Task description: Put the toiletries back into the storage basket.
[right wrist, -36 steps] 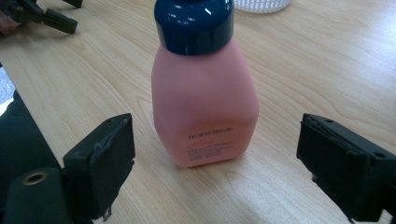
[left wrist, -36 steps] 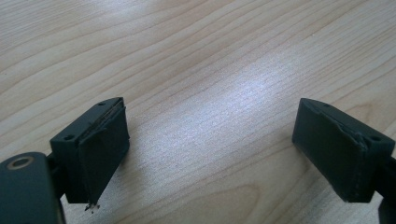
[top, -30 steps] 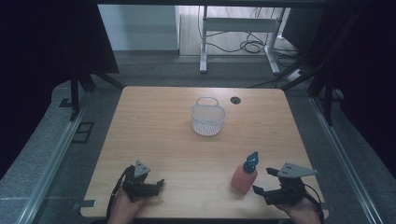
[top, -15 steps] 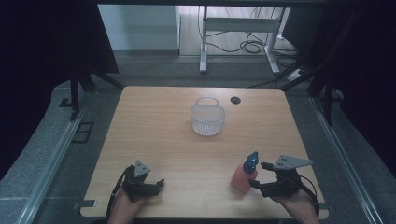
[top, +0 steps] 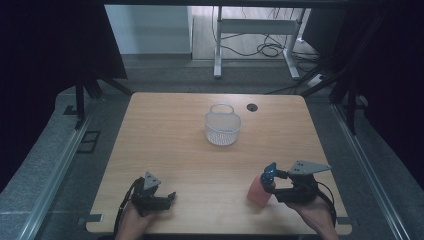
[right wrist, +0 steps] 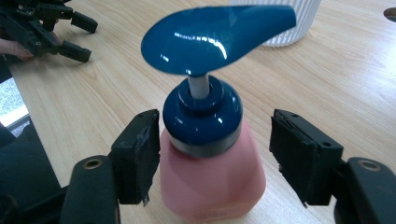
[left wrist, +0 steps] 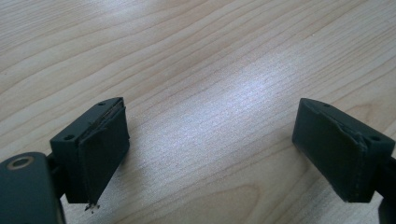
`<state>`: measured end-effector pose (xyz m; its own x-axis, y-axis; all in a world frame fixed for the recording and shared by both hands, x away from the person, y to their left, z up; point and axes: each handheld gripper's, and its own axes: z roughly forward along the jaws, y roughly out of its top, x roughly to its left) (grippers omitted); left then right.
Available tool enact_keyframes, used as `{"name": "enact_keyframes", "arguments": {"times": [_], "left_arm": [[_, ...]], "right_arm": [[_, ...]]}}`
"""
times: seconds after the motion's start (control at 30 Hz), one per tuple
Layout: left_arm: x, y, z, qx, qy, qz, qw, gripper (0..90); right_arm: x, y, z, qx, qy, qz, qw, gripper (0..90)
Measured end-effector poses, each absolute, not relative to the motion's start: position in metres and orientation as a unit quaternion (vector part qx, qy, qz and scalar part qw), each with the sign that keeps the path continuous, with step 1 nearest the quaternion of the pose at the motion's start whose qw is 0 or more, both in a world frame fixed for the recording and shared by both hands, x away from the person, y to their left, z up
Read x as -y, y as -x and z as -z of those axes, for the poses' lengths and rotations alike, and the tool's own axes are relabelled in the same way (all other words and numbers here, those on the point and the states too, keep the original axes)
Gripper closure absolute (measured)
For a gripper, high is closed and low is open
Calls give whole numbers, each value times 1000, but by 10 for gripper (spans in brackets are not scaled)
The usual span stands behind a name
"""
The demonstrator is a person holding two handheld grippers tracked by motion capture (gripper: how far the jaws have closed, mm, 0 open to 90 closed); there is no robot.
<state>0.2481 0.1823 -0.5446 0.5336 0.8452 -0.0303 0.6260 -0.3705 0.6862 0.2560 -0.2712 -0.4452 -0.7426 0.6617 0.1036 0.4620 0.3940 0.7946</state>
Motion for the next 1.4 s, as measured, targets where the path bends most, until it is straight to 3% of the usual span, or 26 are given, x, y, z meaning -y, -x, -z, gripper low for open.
{"name": "enact_keyframes", "arguments": {"times": [0.6, 1.4], "left_arm": [[-182, -248, 545, -453, -811, -166, 330, 105], [-182, -248, 545, -454, -810, -166, 331, 104]], "right_arm": [[260, -262, 443, -832, -327, -433, 118, 491], [263, -261, 431, -830, -329, -428, 141, 531]]}}
